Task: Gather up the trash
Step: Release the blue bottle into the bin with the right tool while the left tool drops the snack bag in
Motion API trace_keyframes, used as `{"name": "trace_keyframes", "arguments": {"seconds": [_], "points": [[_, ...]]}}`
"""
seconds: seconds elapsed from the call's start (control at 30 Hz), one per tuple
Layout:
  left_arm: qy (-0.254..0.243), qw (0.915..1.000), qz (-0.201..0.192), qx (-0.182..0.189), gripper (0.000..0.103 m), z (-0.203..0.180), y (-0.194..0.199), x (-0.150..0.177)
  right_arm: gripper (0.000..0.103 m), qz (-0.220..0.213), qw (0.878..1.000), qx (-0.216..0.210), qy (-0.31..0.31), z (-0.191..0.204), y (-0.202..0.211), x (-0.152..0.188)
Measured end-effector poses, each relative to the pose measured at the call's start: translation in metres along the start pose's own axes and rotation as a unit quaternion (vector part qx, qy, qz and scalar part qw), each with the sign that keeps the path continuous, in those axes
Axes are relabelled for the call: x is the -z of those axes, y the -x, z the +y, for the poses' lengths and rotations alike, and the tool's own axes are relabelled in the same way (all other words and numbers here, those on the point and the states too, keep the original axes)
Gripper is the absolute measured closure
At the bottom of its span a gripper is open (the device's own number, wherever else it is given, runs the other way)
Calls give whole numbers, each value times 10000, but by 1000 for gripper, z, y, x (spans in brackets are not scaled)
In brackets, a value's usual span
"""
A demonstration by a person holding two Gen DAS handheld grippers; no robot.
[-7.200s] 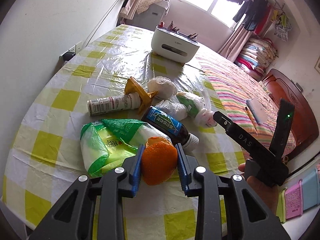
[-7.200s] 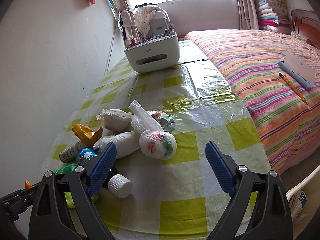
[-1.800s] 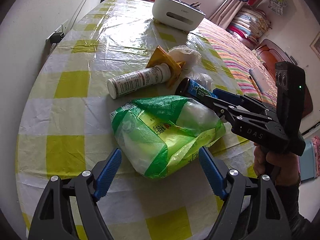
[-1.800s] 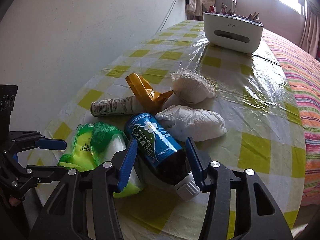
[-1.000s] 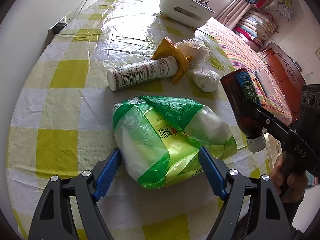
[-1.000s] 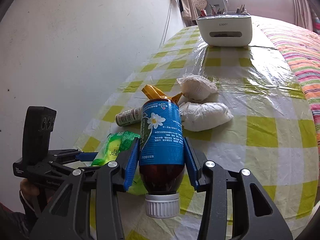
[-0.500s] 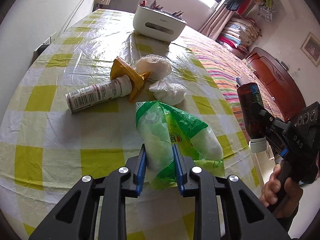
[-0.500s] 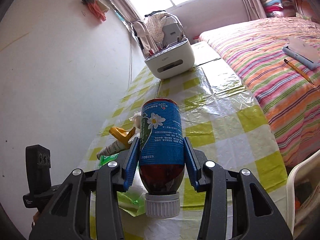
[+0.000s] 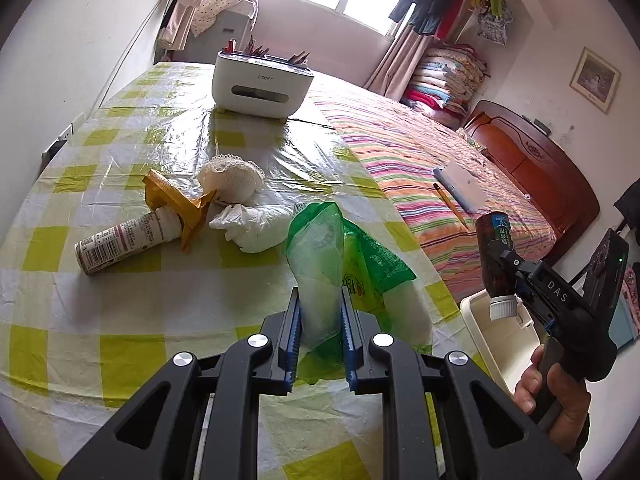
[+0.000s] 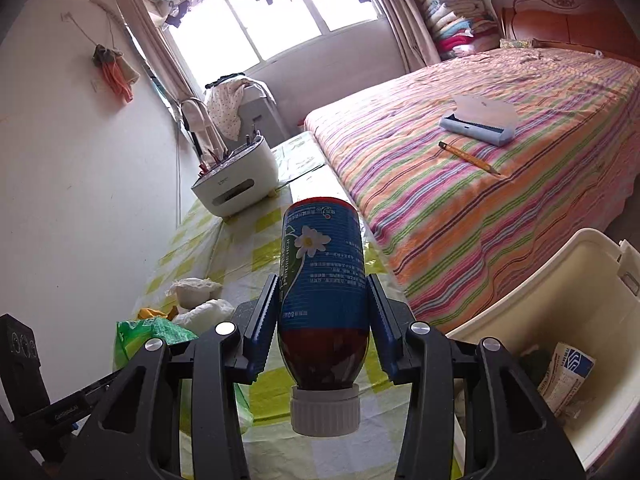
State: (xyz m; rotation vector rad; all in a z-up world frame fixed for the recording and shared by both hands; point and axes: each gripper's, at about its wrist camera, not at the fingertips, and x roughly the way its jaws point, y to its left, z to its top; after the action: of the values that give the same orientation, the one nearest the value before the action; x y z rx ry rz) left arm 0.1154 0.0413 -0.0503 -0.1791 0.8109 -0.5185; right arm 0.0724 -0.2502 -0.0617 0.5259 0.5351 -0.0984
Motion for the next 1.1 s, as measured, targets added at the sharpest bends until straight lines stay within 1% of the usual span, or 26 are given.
{"name": "trace_keyframes", "arguments": {"seconds": [0.17, 0.37, 0.47, 0.67, 0.83, 0.97, 1.0, 1.03, 1.1], "points": [[-229, 9997, -60, -10, 86, -18, -5, 0, 61, -79, 9986, 459, -263, -25, 11, 2], [-413, 9991, -12, 122, 86, -39, -11, 2, 61, -259, 9936, 1000, -462, -46, 27, 6], [-510, 9985, -13, 186, 86, -48, -12, 3, 61, -273, 9891, 1317, -594, -56, 32, 9], [-668, 9974, -13, 262, 86, -66, -11, 4, 61, -333, 9782, 1792, -992, -81, 41, 13], [-768, 9967, -7, 277, 86, -77, -13, 3, 60, -446, 9675, 2052, -1406, -101, 49, 14], [-829, 9960, 34, 317, 86, -85, -19, 3, 54, -507, 9639, 2028, -1649, -111, 53, 14], [-850, 9958, 42, 329, 86, -88, -20, 2, 44, -573, 9641, 1973, -1684, -111, 55, 14], [-871, 9956, 56, 345, 86, -91, -22, 2, 38, -651, 9633, 1969, -1706, -111, 57, 13], [-904, 9950, 68, 409, 86, -98, -27, 3, 37, -915, 9612, 1872, -1807, -110, 66, 13]]}}
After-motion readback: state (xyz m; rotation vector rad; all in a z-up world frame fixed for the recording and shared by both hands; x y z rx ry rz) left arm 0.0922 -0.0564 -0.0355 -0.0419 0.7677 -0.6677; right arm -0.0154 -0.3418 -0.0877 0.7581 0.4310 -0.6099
